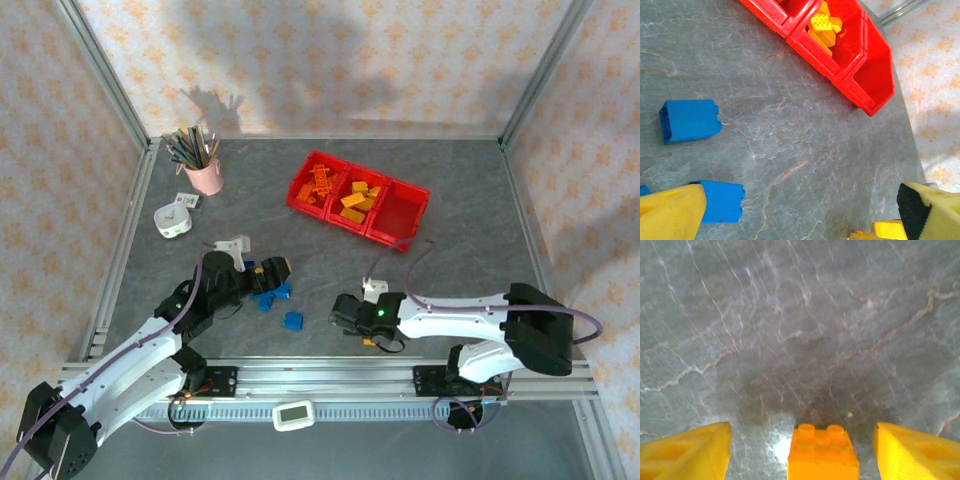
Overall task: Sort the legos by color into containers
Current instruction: Pick up the lego from the bottom-center of the table, then place the lego in the container.
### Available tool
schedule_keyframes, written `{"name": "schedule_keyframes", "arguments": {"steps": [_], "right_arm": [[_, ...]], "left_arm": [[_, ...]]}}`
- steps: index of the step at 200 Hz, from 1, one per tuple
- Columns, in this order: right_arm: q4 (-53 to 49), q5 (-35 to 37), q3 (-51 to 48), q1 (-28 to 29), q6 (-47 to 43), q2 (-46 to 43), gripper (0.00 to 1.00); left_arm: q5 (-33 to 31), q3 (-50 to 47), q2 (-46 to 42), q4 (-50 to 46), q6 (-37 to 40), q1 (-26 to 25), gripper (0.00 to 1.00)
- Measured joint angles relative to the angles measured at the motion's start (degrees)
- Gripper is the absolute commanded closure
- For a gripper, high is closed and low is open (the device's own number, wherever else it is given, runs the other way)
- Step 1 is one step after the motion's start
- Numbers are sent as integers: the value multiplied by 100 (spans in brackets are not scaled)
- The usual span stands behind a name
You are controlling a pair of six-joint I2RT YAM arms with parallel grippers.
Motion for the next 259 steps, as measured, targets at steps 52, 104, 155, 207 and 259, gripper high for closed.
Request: {"name": "schedule_keyframes", "arguments": {"steps": [52,104,155,207,259], "right_arm": [[76,-133,-166,74,273,101,49],[236,-125,-216,76,258,175,71],[229,44,-205,20,120,-52,72],[354,481,509,-1047,-933,-323,72],[1303,796,1659,-2500,-2509,85,71]], "left_arm": [[129,0,57,122,46,-107,1],[216,0,81,177,131,-192,1],[225,0,142,203,146,-192,1],[225,177,413,304,149,-192,1],[184,654,1021,737,142,-232,1]]}}
